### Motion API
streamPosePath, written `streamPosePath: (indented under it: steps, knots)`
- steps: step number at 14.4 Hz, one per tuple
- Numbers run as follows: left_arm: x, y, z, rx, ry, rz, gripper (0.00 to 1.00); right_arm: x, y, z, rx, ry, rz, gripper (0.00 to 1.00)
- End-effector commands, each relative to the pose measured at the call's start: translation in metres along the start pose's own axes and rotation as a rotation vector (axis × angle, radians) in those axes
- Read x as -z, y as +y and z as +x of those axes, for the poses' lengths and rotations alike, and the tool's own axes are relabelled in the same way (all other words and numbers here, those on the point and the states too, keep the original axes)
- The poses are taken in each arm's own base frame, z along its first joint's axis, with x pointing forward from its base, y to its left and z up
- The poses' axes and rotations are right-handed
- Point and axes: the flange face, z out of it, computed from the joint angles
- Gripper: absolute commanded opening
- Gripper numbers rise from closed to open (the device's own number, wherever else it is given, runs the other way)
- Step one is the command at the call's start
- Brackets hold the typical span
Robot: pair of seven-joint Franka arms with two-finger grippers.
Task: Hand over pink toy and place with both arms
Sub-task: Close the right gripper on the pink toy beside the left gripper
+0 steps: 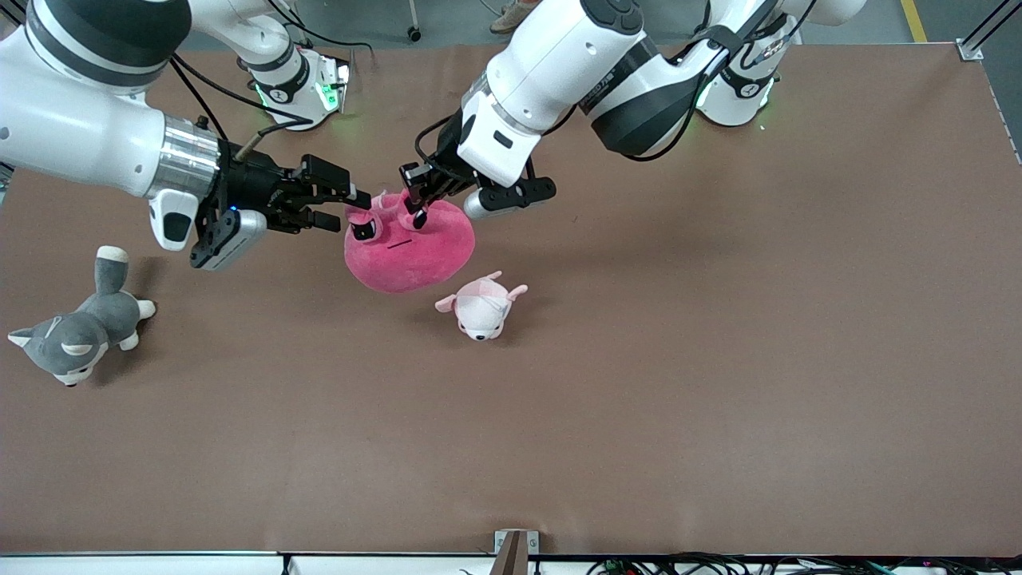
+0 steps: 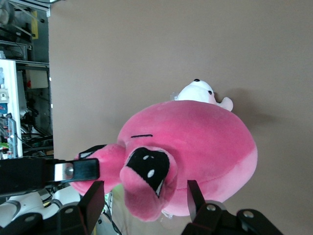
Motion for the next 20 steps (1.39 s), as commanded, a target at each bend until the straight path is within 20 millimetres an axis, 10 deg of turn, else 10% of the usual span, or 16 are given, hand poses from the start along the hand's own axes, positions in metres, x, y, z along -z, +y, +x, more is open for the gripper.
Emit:
streamPosePath:
  steps: [1, 9, 15, 20]
  knots:
    - [0.002, 0.007, -0.002, 0.016, -0.009, -0.025, 0.00, -0.002, 0.000, 0.000, -0.007, 0.004, -0.027, 0.76]
    - [0.001, 0.006, -0.002, 0.016, -0.008, -0.021, 0.01, -0.013, -0.006, 0.002, 0.006, 0.000, -0.030, 0.71]
    - [-0.002, 0.005, -0.002, 0.015, -0.009, -0.017, 0.01, -0.014, -0.005, 0.003, 0.015, -0.001, -0.033, 0.21]
    - [-0.002, 0.005, -0.002, 0.018, -0.009, -0.017, 0.04, -0.014, 0.000, 0.002, 0.025, -0.007, -0.080, 0.02]
